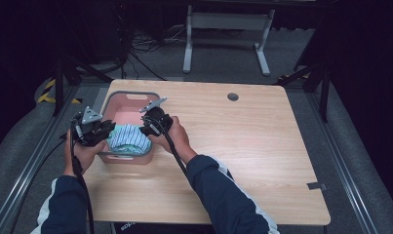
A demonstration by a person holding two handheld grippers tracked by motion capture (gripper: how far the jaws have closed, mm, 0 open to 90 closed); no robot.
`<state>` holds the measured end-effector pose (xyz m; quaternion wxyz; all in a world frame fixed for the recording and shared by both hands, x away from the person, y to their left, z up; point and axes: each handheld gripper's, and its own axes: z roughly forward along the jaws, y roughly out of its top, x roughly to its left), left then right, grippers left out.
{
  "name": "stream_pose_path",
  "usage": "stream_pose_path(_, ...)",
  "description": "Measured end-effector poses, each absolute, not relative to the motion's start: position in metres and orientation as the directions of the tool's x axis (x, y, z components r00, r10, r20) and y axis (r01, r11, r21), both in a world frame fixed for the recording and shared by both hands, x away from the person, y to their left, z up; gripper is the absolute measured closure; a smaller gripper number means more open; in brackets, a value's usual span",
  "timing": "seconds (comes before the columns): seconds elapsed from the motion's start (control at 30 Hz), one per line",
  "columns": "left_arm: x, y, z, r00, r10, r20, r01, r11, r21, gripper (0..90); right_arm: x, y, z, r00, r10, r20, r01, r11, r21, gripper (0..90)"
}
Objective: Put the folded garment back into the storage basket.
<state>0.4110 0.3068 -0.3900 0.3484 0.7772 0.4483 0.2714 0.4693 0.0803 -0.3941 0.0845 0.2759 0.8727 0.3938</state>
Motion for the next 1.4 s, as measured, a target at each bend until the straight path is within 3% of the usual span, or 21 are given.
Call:
stream_pose_path(0.3,0.408,0.303,-0.387,0.462,0.880,0.111,0.503,-0.363,0.784,74.1,0.466,0.074,-0.388,-0.839,0.542,0.053,0.397,0.542,0.741,69.7)
stream_pose_path(0.67,0.396,0.282,-0.379,0.501,0.855,0.132,0.473,-0.398,0.786,65.8,0.455,0.050,-0.372,-0.847,0.531,-0.025,0.343,0.582,0.737,56.8)
stream_pose_path(1.13,0.378,0.232,-0.381,0.600,0.790,0.125,0.433,-0.452,0.779,39.9,0.438,0.000,-0.361,-0.847,0.516,-0.130,0.286,0.648,0.706,40.5)
stream_pose_path(1.4,0.366,0.209,-0.382,0.685,0.720,0.113,0.395,-0.496,0.773,32.1,0.427,-0.032,-0.361,-0.826,0.523,-0.211,0.261,0.687,0.678,35.5)
